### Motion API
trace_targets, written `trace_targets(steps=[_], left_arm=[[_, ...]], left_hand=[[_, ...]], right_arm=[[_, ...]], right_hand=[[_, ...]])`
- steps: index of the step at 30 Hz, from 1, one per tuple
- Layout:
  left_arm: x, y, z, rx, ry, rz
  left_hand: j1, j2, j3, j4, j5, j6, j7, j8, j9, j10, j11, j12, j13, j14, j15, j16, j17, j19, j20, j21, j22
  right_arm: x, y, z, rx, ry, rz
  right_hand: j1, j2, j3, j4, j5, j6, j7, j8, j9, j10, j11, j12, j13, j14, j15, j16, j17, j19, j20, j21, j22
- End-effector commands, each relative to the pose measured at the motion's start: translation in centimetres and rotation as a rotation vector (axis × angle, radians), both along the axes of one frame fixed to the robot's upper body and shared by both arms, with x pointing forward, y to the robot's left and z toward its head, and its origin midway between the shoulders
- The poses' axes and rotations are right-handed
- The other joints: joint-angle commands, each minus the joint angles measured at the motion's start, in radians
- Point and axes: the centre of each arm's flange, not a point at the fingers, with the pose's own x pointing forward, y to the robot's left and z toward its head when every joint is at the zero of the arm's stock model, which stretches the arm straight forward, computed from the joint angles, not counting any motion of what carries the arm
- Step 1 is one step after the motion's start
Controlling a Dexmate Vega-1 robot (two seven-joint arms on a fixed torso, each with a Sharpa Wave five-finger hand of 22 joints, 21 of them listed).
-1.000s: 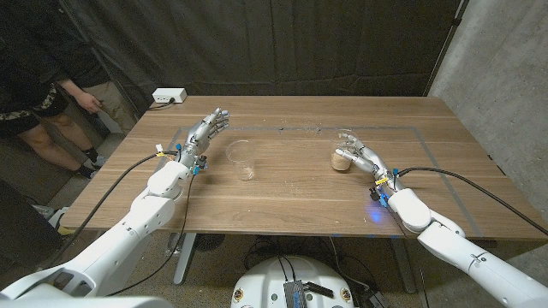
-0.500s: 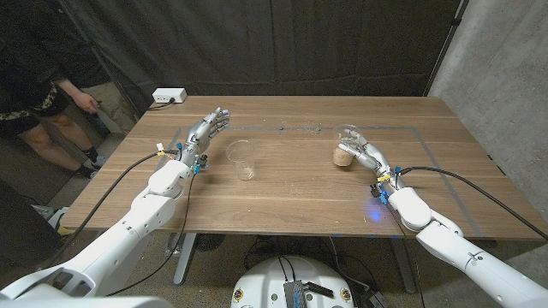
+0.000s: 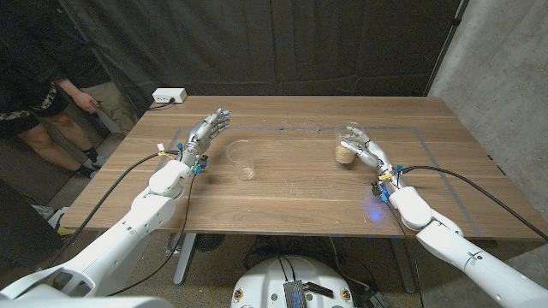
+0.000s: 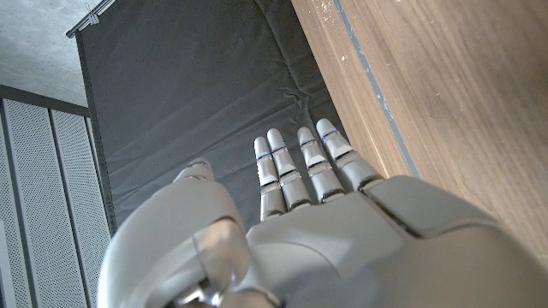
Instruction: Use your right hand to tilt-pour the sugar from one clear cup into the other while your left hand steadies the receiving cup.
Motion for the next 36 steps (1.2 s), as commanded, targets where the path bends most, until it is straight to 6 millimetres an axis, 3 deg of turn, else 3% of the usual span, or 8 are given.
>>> trace_targets(steps=[1, 7, 26, 36], left_arm=[[0.1, 0.0, 0.2, -0.001, 0.002, 0.001], [0.2, 0.1, 0.3, 0.000, -0.002, 0.001], [-0.3, 0.4, 0.6, 0.016, -0.004, 0.019], [-0.7, 0.2, 0.5, 0.010, -0.003, 0.022]], left_hand=[[-0.002, -0.002, 0.007, 0.000, 0.003, 0.004, 0.000, -0.001, 0.004, 0.009, 0.000, -0.003, 0.006, 0.008, -0.091, -0.003, 0.000, 0.003, -0.003, -0.001, 0.002], [-0.002, -0.002, 0.008, 0.000, 0.003, 0.005, -0.001, -0.001, 0.004, 0.008, 0.000, -0.004, 0.006, 0.008, -0.090, -0.003, 0.000, 0.004, -0.003, -0.001, 0.002], [-0.003, -0.003, 0.012, -0.001, 0.003, 0.012, 0.001, 0.000, 0.005, 0.015, 0.000, -0.003, 0.008, 0.011, -0.093, -0.003, 0.000, 0.006, -0.003, -0.001, 0.002], [-0.005, -0.003, 0.014, -0.002, 0.002, 0.013, -0.001, -0.001, 0.005, 0.017, -0.001, -0.004, 0.008, 0.012, -0.091, -0.003, 0.000, 0.008, -0.004, -0.001, 0.002]], right_arm=[[0.0, -0.3, 0.9, -0.003, -0.029, -0.006], [0.1, -0.6, 2.0, 0.001, -0.053, -0.005], [0.2, -1.5, 4.4, 0.006, -0.087, -0.009], [0.4, -2.4, 5.2, 0.020, -0.101, -0.014]], right_hand=[[0.015, 0.001, 0.009, 0.002, -0.002, 0.013, -0.003, 0.006, 0.002, 0.014, 0.003, 0.007, 0.004, 0.010, -0.183, 0.010, 0.005, 0.011, -0.058, 0.010, 0.002], [0.024, 0.004, 0.011, 0.001, -0.006, 0.026, 0.002, 0.013, 0.003, 0.023, 0.008, 0.016, 0.010, 0.022, -0.184, 0.013, 0.012, 0.027, -0.077, 0.015, 0.004], [0.037, 0.006, 0.013, 0.000, -0.013, 0.046, 0.002, 0.023, 0.006, 0.047, 0.004, 0.036, 0.020, 0.047, -0.185, 0.019, 0.025, 0.039, -0.086, 0.018, 0.007], [0.045, 0.010, 0.014, 0.001, -0.018, 0.051, 0.006, 0.026, 0.007, 0.063, 0.003, 0.050, 0.028, 0.071, -0.186, 0.026, 0.035, 0.062, -0.104, 0.028, 0.011]])
